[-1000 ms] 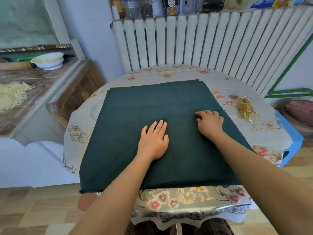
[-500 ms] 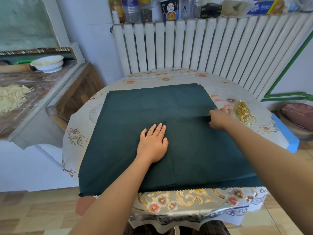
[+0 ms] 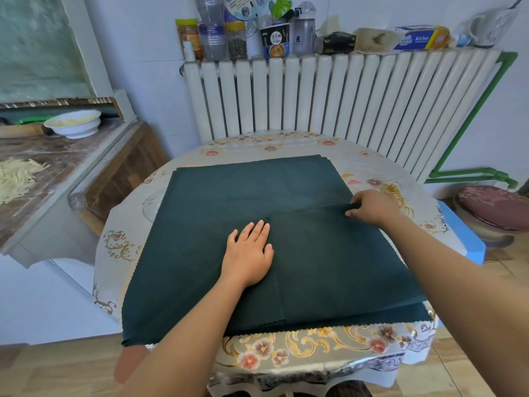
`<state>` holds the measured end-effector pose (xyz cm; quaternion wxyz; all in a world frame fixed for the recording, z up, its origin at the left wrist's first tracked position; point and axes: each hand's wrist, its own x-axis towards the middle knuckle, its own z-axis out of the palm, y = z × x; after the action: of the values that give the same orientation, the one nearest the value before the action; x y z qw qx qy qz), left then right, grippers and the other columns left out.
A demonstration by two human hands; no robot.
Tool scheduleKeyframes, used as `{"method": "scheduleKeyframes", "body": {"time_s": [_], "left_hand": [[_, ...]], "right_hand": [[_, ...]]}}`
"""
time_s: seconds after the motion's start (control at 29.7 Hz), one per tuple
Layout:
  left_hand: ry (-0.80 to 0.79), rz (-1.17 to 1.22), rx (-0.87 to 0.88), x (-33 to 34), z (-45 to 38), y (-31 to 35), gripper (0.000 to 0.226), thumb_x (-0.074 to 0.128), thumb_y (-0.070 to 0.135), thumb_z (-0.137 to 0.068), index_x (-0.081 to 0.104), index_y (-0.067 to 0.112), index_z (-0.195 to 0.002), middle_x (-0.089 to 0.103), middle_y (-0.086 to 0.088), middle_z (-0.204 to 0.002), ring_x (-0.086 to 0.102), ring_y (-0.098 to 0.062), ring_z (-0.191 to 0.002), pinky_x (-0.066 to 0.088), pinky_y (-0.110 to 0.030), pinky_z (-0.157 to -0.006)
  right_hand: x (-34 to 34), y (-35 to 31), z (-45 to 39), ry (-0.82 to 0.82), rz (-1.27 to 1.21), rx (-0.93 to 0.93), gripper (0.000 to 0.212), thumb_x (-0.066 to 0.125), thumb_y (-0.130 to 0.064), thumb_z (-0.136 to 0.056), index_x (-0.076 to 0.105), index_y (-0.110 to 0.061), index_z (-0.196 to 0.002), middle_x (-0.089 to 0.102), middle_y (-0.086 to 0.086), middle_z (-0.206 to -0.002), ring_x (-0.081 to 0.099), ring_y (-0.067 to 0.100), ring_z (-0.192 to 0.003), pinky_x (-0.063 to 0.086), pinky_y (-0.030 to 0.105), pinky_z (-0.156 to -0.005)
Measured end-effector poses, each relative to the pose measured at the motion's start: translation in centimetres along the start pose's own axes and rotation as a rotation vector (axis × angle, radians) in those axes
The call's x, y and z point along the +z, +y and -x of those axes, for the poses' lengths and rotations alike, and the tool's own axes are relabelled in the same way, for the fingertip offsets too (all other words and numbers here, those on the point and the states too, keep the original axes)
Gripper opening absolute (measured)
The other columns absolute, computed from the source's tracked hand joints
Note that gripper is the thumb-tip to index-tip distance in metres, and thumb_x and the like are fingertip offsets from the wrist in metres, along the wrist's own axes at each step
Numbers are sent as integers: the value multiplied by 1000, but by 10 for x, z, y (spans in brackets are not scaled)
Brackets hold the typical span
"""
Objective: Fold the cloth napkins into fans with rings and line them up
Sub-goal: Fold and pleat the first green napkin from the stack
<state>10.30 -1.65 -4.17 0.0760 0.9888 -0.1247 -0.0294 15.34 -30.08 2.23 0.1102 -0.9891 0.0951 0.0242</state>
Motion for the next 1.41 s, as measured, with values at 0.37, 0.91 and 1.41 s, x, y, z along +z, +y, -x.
{"method": "scheduleKeyframes", "body": {"time_s": [0.37,0.91,1.41], "left_hand": [[-10,19,10,-2,1,1,53,16,38,-103,8,26,-154,3,10,-160,0,-8,-147,0,-38,-119],[-38,28,19,-4,4,2,80,14,72,-90,9,24,-154,1,7,-161,-2,-10,-147,0,-42,-119],[-72,-16,29,-6,4,2,92,25,80,-83,4,24,-154,-3,7,-161,-4,-12,-148,-2,-43,-119]], "right_hand": [[34,-52,119,320,-228,-154,17,64,-35,-85,72,-21,-92,67,-2,-89,59,19,-89,46,30,-71],[107,-82,188,487,-373,-361,16,71,-18,-72,76,-17,-87,63,-7,-67,58,17,-61,49,29,-62],[106,-85,215,349,-539,-441,20,59,-12,-78,75,-19,-88,66,-13,-79,51,2,-79,45,13,-71]]}}
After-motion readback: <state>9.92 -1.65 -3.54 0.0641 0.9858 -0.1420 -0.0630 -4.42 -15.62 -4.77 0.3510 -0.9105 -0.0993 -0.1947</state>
